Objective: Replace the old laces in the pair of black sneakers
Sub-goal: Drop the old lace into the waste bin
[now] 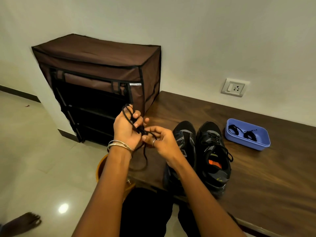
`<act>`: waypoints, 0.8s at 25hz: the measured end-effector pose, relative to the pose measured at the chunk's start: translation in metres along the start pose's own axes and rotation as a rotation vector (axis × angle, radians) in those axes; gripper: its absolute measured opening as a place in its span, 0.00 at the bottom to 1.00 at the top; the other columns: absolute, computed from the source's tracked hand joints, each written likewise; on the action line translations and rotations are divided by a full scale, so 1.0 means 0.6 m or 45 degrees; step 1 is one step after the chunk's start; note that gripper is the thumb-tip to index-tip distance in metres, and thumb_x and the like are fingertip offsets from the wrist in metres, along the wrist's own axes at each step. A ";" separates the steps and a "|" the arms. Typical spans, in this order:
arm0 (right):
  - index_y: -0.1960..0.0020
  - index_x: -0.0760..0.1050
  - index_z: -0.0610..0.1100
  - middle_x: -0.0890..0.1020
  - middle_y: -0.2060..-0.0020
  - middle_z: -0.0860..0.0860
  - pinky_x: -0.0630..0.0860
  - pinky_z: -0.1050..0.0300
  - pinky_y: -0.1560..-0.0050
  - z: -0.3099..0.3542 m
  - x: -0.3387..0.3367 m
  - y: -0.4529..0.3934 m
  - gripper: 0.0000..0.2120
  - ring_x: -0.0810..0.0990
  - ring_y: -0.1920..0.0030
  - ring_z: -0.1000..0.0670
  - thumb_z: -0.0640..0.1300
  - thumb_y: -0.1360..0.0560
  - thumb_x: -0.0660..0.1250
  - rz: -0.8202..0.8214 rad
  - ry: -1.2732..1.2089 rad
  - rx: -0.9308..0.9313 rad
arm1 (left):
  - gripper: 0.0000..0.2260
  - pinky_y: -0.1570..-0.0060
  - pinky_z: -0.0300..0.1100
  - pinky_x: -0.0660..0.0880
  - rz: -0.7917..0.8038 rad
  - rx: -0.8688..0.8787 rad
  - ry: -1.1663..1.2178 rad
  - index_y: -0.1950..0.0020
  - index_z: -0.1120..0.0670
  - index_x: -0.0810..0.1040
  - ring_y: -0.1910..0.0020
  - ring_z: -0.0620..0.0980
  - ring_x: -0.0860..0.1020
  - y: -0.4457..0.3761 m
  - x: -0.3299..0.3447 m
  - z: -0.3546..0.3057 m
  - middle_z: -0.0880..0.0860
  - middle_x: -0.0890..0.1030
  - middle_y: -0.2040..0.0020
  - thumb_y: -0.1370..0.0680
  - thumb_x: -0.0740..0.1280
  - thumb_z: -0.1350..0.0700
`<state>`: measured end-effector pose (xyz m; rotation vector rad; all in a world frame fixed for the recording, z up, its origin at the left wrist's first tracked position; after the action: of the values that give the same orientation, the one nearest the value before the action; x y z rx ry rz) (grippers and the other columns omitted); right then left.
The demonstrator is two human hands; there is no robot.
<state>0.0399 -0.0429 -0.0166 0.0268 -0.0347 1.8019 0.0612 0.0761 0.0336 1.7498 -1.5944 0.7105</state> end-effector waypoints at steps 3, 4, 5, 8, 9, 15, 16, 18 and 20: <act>0.52 0.79 0.40 0.82 0.65 0.46 0.71 0.63 0.75 0.035 0.029 0.025 0.04 0.79 0.72 0.52 0.38 0.21 0.66 -0.117 -0.186 0.260 | 0.11 0.77 0.36 0.64 -0.057 -0.050 -0.202 0.58 0.52 0.72 0.80 0.43 0.61 0.003 -0.011 -0.034 0.48 0.67 0.71 0.17 0.55 0.55; 0.54 0.79 0.39 0.81 0.65 0.45 0.67 0.64 0.79 0.042 0.033 0.026 0.06 0.77 0.75 0.52 0.38 0.20 0.65 -0.202 -0.261 0.380 | 0.12 0.76 0.36 0.65 -0.067 0.016 -0.452 0.57 0.53 0.74 0.77 0.43 0.63 0.002 -0.014 -0.042 0.49 0.68 0.69 0.17 0.56 0.55; 0.55 0.78 0.38 0.80 0.66 0.44 0.66 0.64 0.81 0.049 0.036 0.023 0.07 0.76 0.78 0.52 0.37 0.20 0.64 -0.287 -0.371 0.489 | 0.12 0.74 0.36 0.66 -0.051 0.112 -0.713 0.56 0.53 0.76 0.74 0.43 0.66 0.003 -0.015 -0.049 0.49 0.70 0.67 0.17 0.56 0.57; 0.57 0.76 0.38 0.79 0.67 0.43 0.70 0.63 0.76 0.077 0.062 0.013 0.11 0.78 0.74 0.49 0.41 0.19 0.60 -0.370 -0.724 0.650 | 0.12 0.66 0.36 0.71 0.113 0.226 -1.153 0.52 0.57 0.79 0.65 0.45 0.73 0.004 -0.023 -0.054 0.51 0.76 0.62 0.17 0.57 0.61; 0.56 0.76 0.40 0.79 0.67 0.44 0.71 0.61 0.73 0.085 0.071 0.005 0.12 0.78 0.70 0.48 0.46 0.19 0.61 -0.342 -0.759 0.636 | 0.12 0.65 0.38 0.73 0.177 0.177 -1.257 0.50 0.57 0.80 0.63 0.46 0.75 0.006 -0.025 -0.050 0.50 0.78 0.61 0.18 0.57 0.62; 0.54 0.76 0.41 0.78 0.64 0.47 0.75 0.60 0.71 0.062 0.129 -0.091 0.07 0.77 0.66 0.51 0.45 0.21 0.68 -0.345 -0.672 0.660 | 0.11 0.53 0.44 0.76 0.300 -0.309 -1.348 0.51 0.62 0.81 0.54 0.51 0.80 -0.038 -0.073 -0.119 0.57 0.82 0.56 0.22 0.59 0.70; 0.54 0.76 0.39 0.78 0.62 0.45 0.75 0.60 0.71 0.051 0.144 -0.116 0.05 0.78 0.64 0.50 0.40 0.21 0.67 -0.367 -0.684 0.666 | 0.10 0.50 0.45 0.77 0.219 -0.280 -1.248 0.51 0.62 0.82 0.52 0.50 0.81 -0.058 -0.099 -0.143 0.57 0.83 0.55 0.22 0.61 0.69; 0.59 0.74 0.36 0.78 0.62 0.44 0.75 0.59 0.69 0.028 0.168 -0.164 0.08 0.77 0.63 0.49 0.31 0.21 0.63 -0.467 -0.688 0.619 | 0.07 0.49 0.46 0.77 -0.040 -0.092 -1.034 0.51 0.59 0.82 0.49 0.50 0.81 -0.089 -0.149 -0.175 0.55 0.84 0.51 0.22 0.64 0.64; 0.63 0.73 0.36 0.77 0.64 0.45 0.75 0.60 0.68 -0.005 0.194 -0.209 0.13 0.76 0.64 0.51 0.28 0.21 0.61 -0.523 -0.658 0.551 | 0.05 0.56 0.47 0.78 -0.368 0.010 -0.991 0.51 0.53 0.81 0.51 0.50 0.80 -0.115 -0.208 -0.172 0.53 0.82 0.51 0.20 0.65 0.56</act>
<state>0.1353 0.0989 -0.0144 0.7547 -0.0061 1.3234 0.1199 0.2380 -0.0035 2.3602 -1.7291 -0.1421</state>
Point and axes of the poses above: each hand's wrist, its own y-axis away from the middle knuckle, its own x-axis out of the palm, z = x × y, the point moved 1 cm from there along -y, towards the middle knuckle
